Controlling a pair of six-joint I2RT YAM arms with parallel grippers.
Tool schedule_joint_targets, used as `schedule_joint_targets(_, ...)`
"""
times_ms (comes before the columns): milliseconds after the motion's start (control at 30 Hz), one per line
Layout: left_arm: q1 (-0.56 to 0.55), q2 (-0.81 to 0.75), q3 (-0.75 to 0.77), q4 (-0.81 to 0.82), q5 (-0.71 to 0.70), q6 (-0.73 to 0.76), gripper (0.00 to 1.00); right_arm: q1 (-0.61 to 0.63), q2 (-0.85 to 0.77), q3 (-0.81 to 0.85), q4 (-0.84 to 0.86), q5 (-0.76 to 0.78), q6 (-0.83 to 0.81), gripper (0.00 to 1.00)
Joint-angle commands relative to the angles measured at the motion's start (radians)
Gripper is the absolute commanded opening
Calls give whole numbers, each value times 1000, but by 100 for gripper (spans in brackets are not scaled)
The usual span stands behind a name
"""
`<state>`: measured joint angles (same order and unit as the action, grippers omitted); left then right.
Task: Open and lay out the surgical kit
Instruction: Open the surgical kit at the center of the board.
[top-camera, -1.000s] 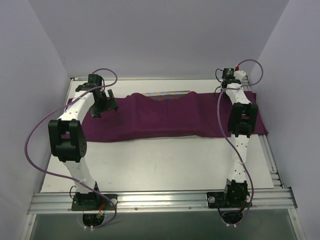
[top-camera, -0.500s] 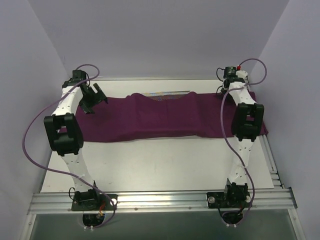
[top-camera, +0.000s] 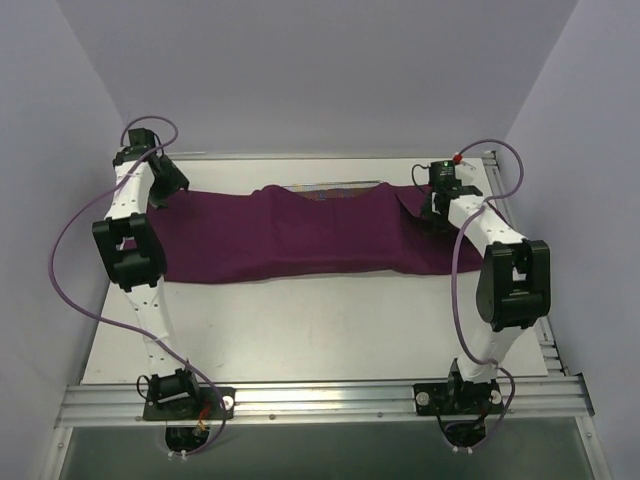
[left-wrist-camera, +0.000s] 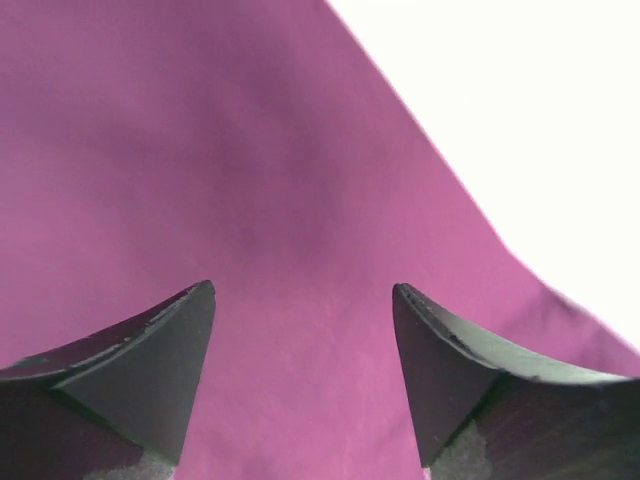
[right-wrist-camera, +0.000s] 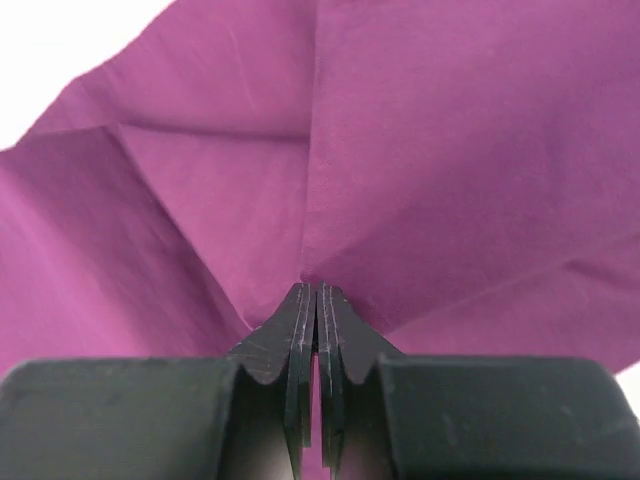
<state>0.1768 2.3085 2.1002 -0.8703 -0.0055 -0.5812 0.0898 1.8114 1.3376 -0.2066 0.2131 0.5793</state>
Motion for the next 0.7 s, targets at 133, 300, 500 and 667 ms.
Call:
schedule_joint_targets(133,56,113,325,83,-202,197,61,-5,-138,-89,55,-56,14,0)
schedule_joint_targets(300,62,195,420,166,-225,366,60,2,-159,-117,69,-139,37,0)
schedule_joint_targets(500,73,305,521,195,-166,394,68,5,-184,-150,65,-173,19,0)
schedule_joint_targets(667,90,374,567,238,-142,426,68,4,-205,-179,73,-185,17,0)
